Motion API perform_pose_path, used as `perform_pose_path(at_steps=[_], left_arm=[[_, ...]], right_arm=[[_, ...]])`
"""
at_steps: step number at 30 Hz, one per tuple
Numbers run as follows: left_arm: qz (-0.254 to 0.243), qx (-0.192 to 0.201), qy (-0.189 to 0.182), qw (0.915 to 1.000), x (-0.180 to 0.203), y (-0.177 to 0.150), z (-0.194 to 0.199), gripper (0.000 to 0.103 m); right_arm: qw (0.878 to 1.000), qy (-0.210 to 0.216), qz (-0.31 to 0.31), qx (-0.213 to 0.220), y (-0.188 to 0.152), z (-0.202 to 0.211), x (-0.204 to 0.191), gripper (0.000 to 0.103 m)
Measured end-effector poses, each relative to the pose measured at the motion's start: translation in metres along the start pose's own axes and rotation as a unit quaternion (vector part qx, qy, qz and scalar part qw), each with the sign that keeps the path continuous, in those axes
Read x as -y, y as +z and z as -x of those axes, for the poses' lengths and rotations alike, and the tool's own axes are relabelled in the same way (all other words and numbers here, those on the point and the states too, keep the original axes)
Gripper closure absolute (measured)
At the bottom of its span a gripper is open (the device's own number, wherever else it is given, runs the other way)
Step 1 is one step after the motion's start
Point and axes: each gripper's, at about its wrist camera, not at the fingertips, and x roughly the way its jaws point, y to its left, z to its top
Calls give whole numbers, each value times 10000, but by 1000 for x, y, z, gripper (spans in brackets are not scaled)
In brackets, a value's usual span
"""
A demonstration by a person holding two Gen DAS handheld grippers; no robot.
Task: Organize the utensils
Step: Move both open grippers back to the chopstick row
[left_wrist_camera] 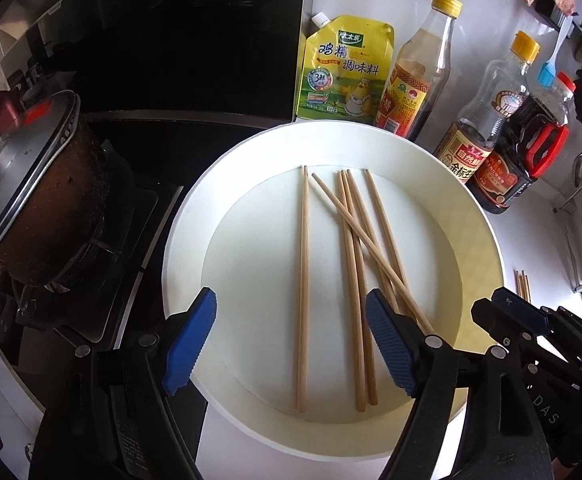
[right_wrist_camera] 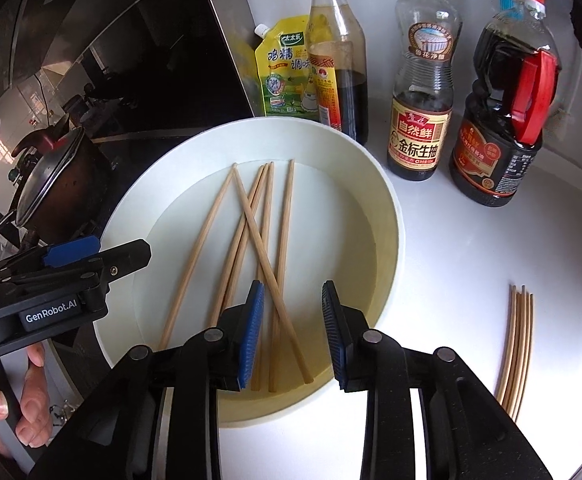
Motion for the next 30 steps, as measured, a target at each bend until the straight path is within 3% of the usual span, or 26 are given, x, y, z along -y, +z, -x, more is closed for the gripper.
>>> perform_pose_path(at_steps=[12, 19, 22, 30], left_arm=[[-233, 157, -5, 9996, 34, -21, 26, 24], [-386, 126, -39, 9992, 61, -35, 30, 18], [-467, 99, -35, 9989, 72, -41, 31, 12], [-624, -11, -147, 9979, 101, -60, 30, 11]], right_arm=[[9993, -246, -185, 228, -29, 38, 26, 59], [9987, -330, -359, 169, -52, 50, 46, 53], [9982, -381, -437, 156, -62, 56, 57, 49], [9960, -545, -700, 105, -89, 71, 88, 49]])
